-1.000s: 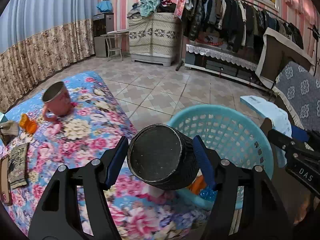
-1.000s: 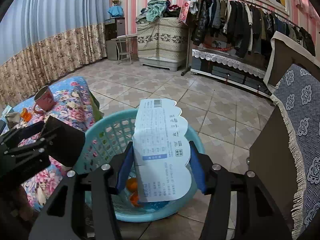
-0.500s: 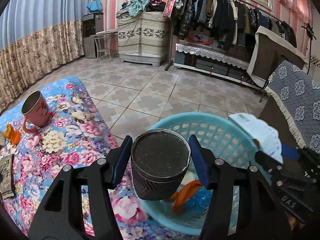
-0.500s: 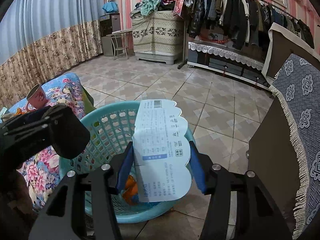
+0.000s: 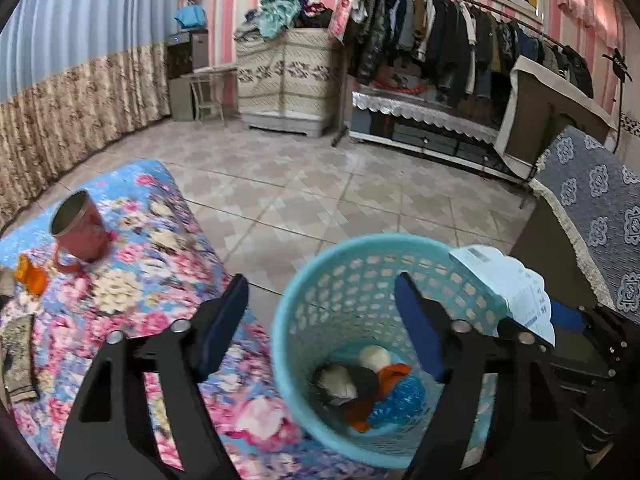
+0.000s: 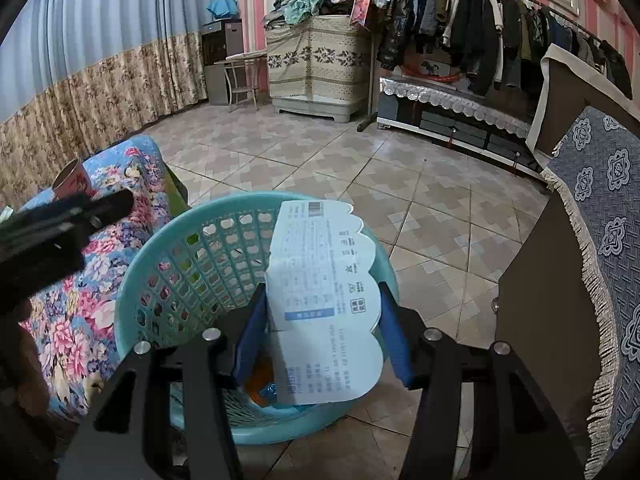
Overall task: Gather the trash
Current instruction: 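Carry the cylinder and receipt to the blue basket and release both inside, then move both tools back over the bed, then grasp the khaki cloth with the left tool, then grasp the printed snack bag with the right tool while the left tool holds the cloth, then carry the cloth and snack bag to the blue basket and release both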
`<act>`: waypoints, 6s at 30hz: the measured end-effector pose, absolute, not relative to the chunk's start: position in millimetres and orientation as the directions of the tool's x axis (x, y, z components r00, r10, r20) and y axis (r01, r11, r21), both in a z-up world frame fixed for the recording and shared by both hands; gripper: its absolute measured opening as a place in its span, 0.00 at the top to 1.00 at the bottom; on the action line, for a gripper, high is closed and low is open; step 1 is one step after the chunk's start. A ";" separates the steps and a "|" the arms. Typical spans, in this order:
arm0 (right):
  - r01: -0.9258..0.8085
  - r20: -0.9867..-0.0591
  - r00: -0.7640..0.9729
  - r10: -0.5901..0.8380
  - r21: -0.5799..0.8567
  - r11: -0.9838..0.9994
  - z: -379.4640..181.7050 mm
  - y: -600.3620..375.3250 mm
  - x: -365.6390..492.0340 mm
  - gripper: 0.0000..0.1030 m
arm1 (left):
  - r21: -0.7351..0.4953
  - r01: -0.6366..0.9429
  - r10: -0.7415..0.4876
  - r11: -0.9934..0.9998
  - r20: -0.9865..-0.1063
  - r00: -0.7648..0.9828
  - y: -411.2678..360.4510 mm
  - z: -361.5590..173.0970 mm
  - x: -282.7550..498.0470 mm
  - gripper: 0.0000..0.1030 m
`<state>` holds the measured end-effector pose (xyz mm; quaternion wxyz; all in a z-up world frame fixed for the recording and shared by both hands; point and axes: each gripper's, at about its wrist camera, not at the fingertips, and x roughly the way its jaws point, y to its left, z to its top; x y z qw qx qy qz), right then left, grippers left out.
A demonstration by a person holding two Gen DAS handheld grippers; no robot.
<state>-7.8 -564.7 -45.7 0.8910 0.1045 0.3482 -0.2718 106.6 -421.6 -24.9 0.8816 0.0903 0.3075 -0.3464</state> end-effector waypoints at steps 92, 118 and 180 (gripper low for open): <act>0.191 -0.649 0.748 -0.140 0.007 0.982 -70.1 -271.2 285.8 0.09 | -0.002 0.148 -0.120 0.989 -0.596 0.794 -36.4 -28.9 360.4 0.81; 0.008 -0.760 0.650 -0.026 -0.027 1.000 -89.5 -191.6 266.0 0.10 | -0.013 -0.066 0.043 0.998 -0.631 0.775 68.3 -46.0 245.3 0.81; 0.551 -0.626 0.668 -0.403 0.051 0.833 6.6 -561.0 -7.0 0.94 | -0.070 0.594 -0.503 0.802 -0.616 0.606 -342.0 -12.7 109.7 0.80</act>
